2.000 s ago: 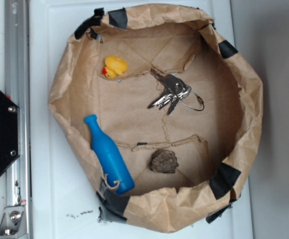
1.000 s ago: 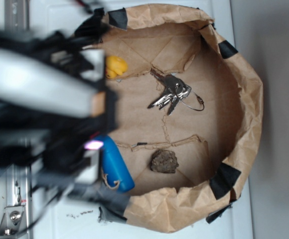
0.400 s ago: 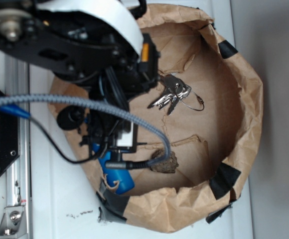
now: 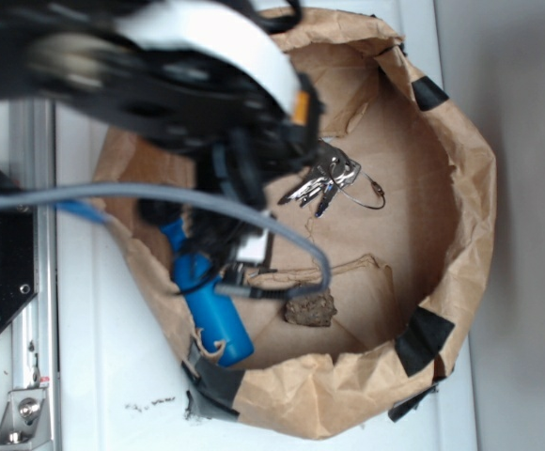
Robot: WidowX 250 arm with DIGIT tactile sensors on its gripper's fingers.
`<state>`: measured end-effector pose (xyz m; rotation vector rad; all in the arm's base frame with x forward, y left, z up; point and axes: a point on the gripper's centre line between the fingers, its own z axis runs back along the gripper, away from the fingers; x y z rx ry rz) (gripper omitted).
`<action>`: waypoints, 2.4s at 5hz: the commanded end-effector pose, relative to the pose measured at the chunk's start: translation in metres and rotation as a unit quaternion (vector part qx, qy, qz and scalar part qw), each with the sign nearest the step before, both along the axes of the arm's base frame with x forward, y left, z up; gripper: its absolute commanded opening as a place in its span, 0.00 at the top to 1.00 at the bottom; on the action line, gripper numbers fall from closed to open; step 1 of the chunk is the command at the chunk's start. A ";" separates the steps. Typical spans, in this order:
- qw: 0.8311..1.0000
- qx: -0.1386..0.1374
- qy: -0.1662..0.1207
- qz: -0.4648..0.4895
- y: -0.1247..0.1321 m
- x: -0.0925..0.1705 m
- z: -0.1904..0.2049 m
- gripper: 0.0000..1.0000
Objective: Grab the silver keys.
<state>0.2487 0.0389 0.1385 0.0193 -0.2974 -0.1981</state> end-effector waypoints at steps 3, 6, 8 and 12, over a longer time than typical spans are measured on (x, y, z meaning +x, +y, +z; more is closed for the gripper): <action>0.963 0.089 -0.013 -0.253 -0.017 0.052 -0.049 0.00; 0.952 0.102 0.007 -0.289 -0.023 0.051 -0.064 0.00; 0.957 0.113 0.006 -0.269 -0.020 0.054 -0.074 0.00; 0.963 0.115 0.010 -0.245 -0.009 0.055 -0.079 1.00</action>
